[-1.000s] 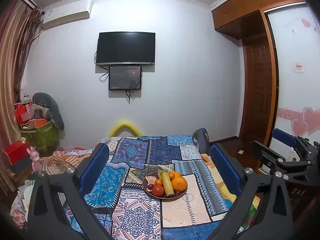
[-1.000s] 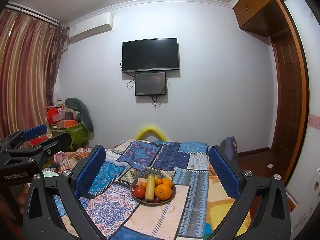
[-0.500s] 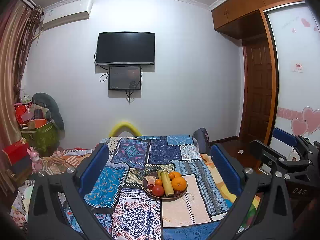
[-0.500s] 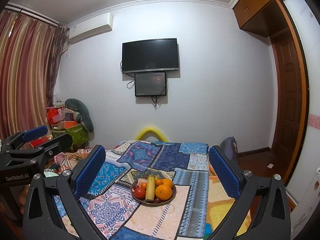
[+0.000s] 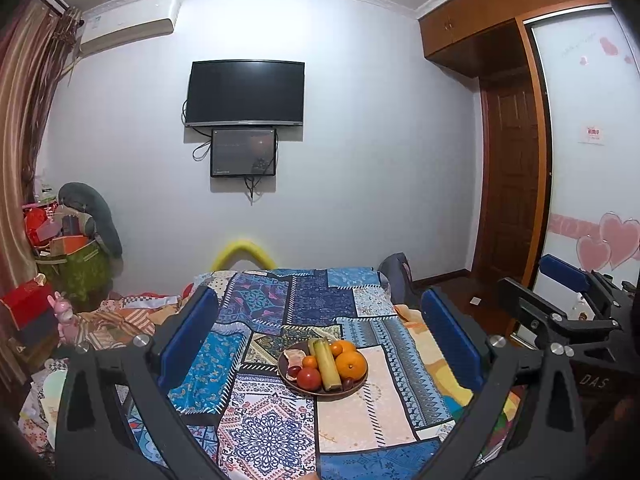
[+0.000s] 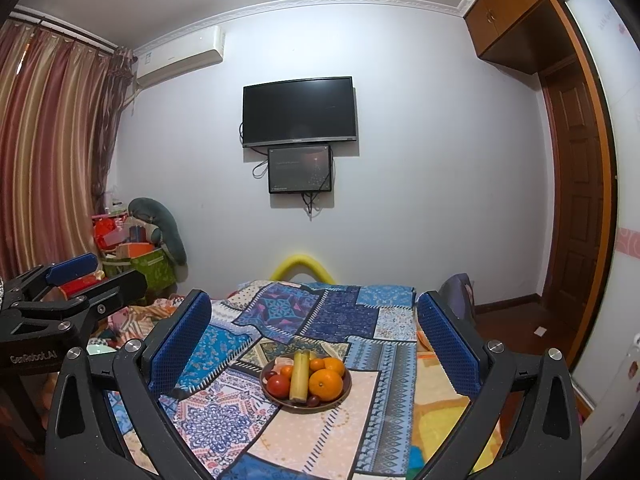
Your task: Organize fruits
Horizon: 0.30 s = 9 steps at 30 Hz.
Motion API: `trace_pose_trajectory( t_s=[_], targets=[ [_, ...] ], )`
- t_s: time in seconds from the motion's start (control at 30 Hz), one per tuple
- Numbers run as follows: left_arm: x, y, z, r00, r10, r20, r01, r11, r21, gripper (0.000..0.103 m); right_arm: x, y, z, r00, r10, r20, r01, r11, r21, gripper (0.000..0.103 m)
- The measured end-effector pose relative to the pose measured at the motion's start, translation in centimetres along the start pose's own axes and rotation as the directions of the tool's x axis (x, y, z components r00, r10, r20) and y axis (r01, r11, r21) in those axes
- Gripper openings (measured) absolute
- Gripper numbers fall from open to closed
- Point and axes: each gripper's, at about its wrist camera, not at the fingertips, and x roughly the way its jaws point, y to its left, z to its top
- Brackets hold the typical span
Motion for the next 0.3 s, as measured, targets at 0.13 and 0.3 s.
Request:
trace_pose_trajectory(
  t_s=[0.13,0.3],
  targets=[
    [0.05,0.03,-0.05,1.000,0.000,-0.005,0.000,1.000,0.002,0.103,0.06,-0.15,-0.09,1.000,-0.004,-0.004,0.004,1.000,0.005,0.103],
    [0.27,-0.08,-0.13,1.000,-0.003,-0.009,0.003,1.000,0.003,0.103,0.20,-0.33,-0.05,1.000,-0.006,-0.008,0.006,1.000,0.010,0.103]
  ],
)
